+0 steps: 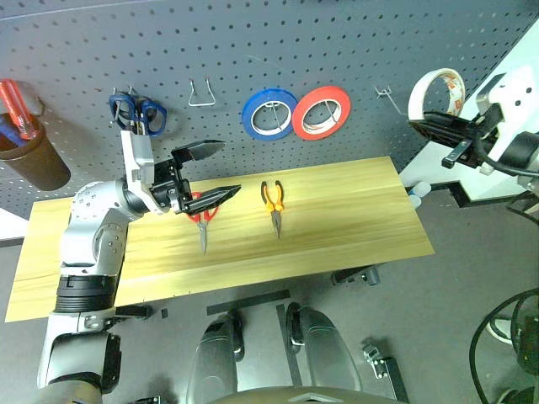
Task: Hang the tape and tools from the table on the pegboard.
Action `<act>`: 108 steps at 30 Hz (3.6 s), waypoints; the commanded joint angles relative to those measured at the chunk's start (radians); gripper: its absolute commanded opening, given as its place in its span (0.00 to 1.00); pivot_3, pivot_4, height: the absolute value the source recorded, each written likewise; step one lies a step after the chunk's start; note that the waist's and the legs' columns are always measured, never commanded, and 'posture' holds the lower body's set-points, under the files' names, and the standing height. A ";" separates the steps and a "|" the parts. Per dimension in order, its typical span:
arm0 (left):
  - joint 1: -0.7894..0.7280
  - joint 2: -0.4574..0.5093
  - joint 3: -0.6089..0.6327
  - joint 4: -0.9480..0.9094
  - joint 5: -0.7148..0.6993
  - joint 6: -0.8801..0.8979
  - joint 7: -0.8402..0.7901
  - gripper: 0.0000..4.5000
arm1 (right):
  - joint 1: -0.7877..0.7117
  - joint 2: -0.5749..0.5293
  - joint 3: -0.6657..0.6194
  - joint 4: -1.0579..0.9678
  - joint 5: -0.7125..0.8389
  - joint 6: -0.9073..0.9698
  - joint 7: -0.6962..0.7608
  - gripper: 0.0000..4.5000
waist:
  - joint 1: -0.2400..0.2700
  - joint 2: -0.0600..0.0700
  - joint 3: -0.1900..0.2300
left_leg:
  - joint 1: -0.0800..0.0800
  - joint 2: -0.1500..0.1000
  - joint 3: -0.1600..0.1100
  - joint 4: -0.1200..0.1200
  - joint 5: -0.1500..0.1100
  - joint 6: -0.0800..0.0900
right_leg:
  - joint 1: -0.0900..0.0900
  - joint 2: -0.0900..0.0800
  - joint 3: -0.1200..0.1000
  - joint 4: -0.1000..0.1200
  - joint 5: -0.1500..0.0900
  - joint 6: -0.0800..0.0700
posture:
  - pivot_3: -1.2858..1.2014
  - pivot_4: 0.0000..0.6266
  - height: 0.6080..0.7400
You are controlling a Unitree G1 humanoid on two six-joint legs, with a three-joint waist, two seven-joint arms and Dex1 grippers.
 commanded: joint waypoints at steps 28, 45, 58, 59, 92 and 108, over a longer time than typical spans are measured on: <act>0.024 0.017 0.034 0.014 0.029 -0.001 0.104 1.00 | -0.558 0.360 0.226 1.177 -0.328 -0.690 -0.305 0.17 | -0.020 0.000 -0.028 | 0.000 0.001 0.001 0.010 0.006 0.007 | 0.003 0.001 0.002 0.002 0.016 -0.004 | 0.47 0.22 1.00; 0.130 0.030 0.018 -0.003 0.086 0.011 0.163 1.00 | -0.130 0.127 0.228 0.252 -0.072 -0.029 0.084 0.82 | 0.018 0.002 -0.030 | 0.001 0.002 0.001 0.011 0.007 0.007 | 0.003 0.000 0.002 0.002 0.015 -0.003 | 0.46 0.25 1.00; 0.200 0.045 -0.056 0.078 0.260 -0.037 0.221 1.00 | -0.150 0.360 0.289 0.229 -0.051 0.405 -0.170 0.99 | 0.007 0.002 -0.030 | 0.001 0.004 -0.002 0.011 0.008 0.008 | 0.002 0.000 0.003 0.002 0.018 -0.008 | 0.47 0.32 1.00; 0.205 0.045 -0.058 0.085 0.269 -0.048 0.221 1.00 | -0.163 0.373 0.292 0.238 -0.049 0.426 -0.181 0.99 | 0.007 0.003 -0.030 | 0.000 0.004 -0.002 0.011 0.008 0.008 | 0.001 0.000 0.003 0.002 0.018 -0.008 | 0.47 0.33 1.00; 0.169 0.034 -0.029 0.232 0.298 -0.150 0.233 1.00 | -0.637 0.787 0.138 1.037 -0.131 0.349 -0.682 0.99 | 0.036 0.010 0.130 | -0.018 0.006 0.005 0.002 0.008 0.009 | -0.021 -0.002 0.008 0.002 0.018 -0.008 | 0.52 0.78 1.00; 0.235 0.078 -0.007 0.165 0.289 -0.104 0.234 1.00 | -0.678 0.875 0.207 1.156 -0.207 0.274 -0.679 0.99 | 0.033 0.009 0.146 | -0.017 0.006 0.018 -0.009 0.009 0.007 | -0.032 -0.003 0.018 0.002 0.015 -0.004 | 0.53 0.80 1.00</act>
